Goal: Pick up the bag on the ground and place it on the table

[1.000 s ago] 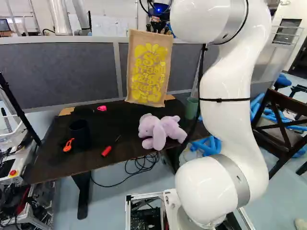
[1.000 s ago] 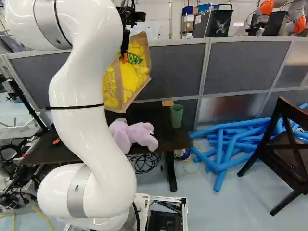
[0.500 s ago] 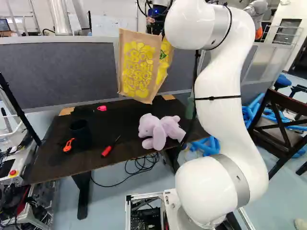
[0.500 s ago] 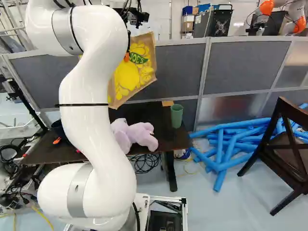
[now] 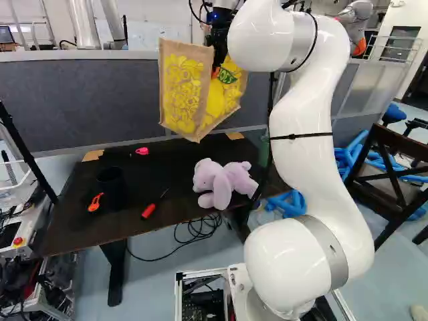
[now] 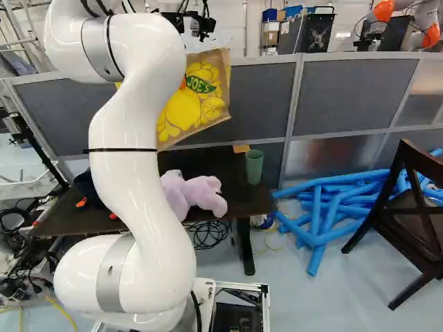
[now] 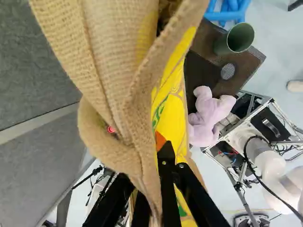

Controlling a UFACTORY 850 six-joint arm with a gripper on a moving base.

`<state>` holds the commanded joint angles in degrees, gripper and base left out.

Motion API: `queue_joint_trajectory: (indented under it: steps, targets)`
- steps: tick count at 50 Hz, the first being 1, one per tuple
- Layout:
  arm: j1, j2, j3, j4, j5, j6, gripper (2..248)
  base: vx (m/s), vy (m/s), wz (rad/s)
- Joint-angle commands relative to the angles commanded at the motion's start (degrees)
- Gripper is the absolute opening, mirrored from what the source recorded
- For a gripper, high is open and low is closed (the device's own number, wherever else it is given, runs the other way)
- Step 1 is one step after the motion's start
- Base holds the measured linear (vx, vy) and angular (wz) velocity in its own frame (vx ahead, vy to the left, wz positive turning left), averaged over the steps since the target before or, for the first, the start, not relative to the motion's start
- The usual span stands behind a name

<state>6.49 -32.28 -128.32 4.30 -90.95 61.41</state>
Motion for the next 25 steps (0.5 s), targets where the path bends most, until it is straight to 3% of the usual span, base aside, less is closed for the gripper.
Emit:
queue_joint_trajectory:
  steps: [25]
  targets:
    - [-0.07, -0.86, -1.28, 0.00, -0.73, 15.06, 22, 0.000, 0.000, 0.000]
